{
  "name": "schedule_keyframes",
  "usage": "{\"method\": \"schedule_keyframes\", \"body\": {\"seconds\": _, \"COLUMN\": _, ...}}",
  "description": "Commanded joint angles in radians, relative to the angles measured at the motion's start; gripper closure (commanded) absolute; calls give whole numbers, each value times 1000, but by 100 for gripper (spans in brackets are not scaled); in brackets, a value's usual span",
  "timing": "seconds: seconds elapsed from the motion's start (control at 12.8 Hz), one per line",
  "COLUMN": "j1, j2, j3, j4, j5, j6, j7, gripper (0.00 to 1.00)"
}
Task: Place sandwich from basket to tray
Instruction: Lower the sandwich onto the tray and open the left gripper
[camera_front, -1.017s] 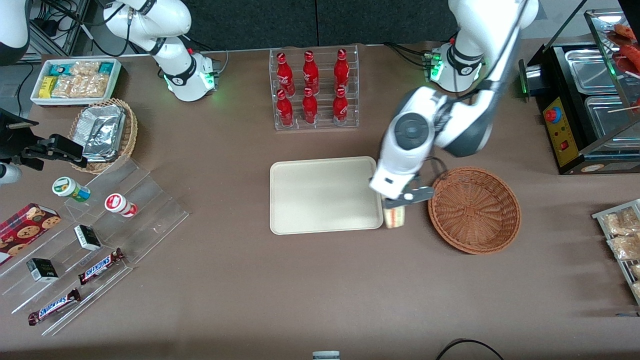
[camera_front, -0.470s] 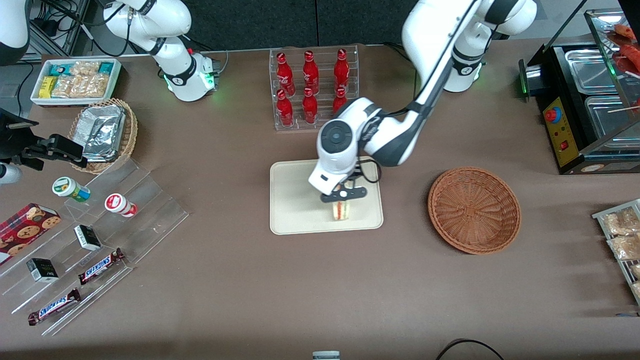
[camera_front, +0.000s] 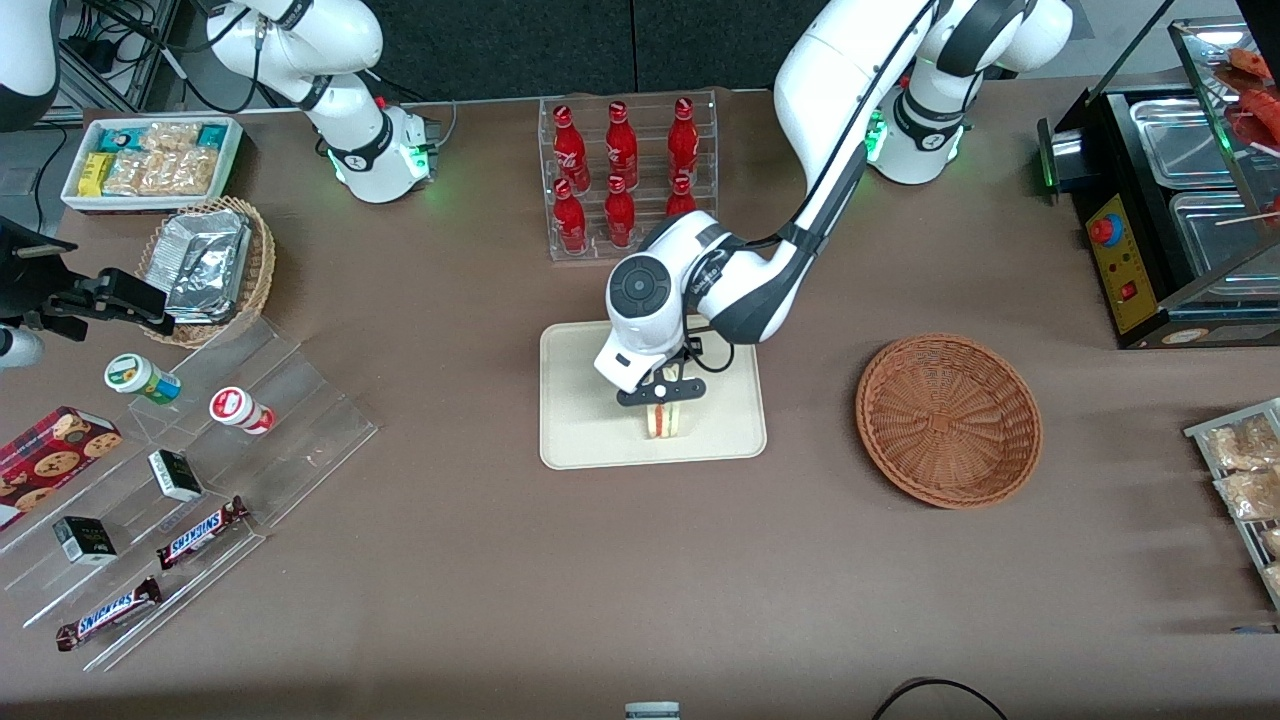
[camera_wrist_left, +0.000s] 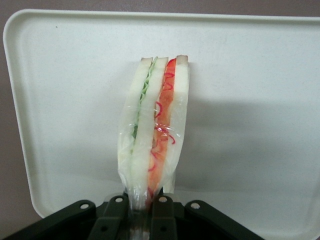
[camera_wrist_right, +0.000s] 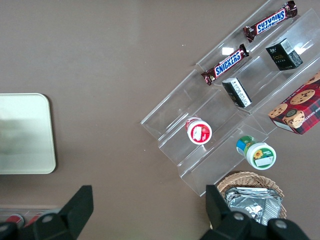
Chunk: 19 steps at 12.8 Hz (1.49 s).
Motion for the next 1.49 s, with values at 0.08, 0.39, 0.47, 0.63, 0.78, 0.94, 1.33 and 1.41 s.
{"method": "schedule_keyframes", "body": {"seconds": 0.08, "j1": -16, "j2": 23, "j3": 16, "j4": 32, "j5": -51, "j6": -1, "j7": -5, "gripper": 100}}
{"method": "schedule_keyframes", "body": {"seconds": 0.39, "j1": -16, "j2": 28, "j3": 16, "j4": 29, "j5": -81, "j6": 2, "j7": 1, "gripper": 100}}
{"method": "schedule_keyframes", "body": {"seconds": 0.47, "j1": -16, "j2": 36, "j3": 16, "j4": 30, "j5": -81, "j6": 1, "j7": 1, "gripper": 83}}
{"method": "schedule_keyframes", "body": {"seconds": 0.63, "j1": -16, "j2": 37, "j3": 16, "j4": 30, "j5": -80, "j6": 1, "j7": 2, "gripper": 0}}
{"method": "schedule_keyframes", "body": {"seconds": 0.78, "j1": -32, "j2": 36, "j3": 17, "j4": 30, "j5": -74, "j6": 1, "j7": -8, "gripper": 0}}
{"method": "schedule_keyframes", "body": {"seconds": 0.94, "j1": -42, "j2": 30, "j3": 19, "j4": 32, "j5": -67, "j6": -2, "j7": -4, "gripper": 0}}
{"method": "schedule_keyframes", "body": {"seconds": 1.33, "j1": -16, "j2": -61, "j3": 27, "j4": 23, "j5": -64, "j6": -19, "j7": -4, "gripper": 0}}
{"method": "schedule_keyframes", "body": {"seconds": 1.41, "j1": 7, "j2": -78, "j3": 30, "j4": 24, "j5": -64, "j6": -44, "j7": -1, "gripper": 0}}
